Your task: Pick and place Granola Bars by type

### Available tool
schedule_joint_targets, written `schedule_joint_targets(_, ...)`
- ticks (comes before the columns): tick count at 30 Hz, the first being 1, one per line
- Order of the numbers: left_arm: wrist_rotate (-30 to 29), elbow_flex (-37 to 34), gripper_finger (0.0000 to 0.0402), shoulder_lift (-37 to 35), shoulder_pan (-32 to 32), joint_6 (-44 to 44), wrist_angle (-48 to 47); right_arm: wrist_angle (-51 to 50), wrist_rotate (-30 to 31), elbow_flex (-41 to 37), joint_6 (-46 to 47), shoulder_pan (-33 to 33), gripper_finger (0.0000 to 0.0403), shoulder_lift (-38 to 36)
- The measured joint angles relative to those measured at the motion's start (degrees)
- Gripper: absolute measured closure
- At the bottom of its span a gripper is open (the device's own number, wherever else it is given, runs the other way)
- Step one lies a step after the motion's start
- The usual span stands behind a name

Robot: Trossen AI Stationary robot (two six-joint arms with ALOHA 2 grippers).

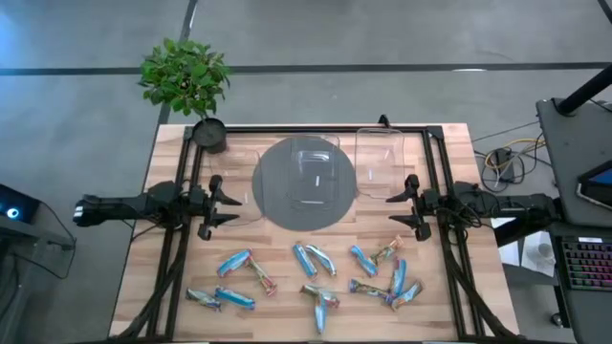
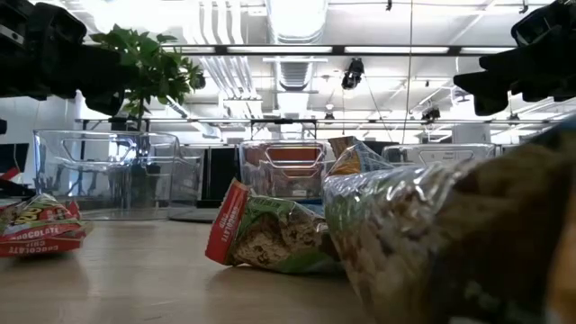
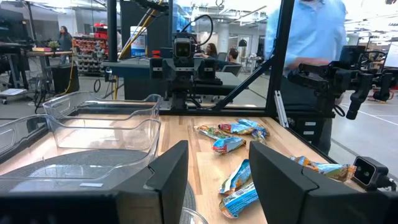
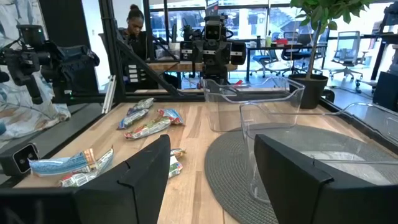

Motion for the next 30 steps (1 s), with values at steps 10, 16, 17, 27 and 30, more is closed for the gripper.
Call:
schedule_joint_targets(10,-0.02,0.00,0.0248,0.02,0.00,0.00,0.00,-0.02,0.02,-0.02,-0.02,0.00,0.0181,-0.02)
schedule_joint_targets(16,-0.02,0.00,0.0248,0.00,-0.02,0.00,0.00,-0.02,0.01,-0.02,0.01,-0.01,0.0181,-0.02)
schedule_joint_targets(17,0.00,0.00,0.0248,0.00,0.00,0.00,0.00,0.00,0.02,0.01,0.17,0.01,0.0181,0.00)
schedule_joint_targets(27,0.00,0.00,0.0248,0.00,-0.02,0.00,0.00,0.12,-1.07,-0.01,34.21,0.04,0.0181,0.23)
schedule_joint_targets(30,-0.02,0.00,0.0248,0.02,0.00,0.00,0.00,0.93,-5.58,0.01,45.22,0.78,0.0181,2.14)
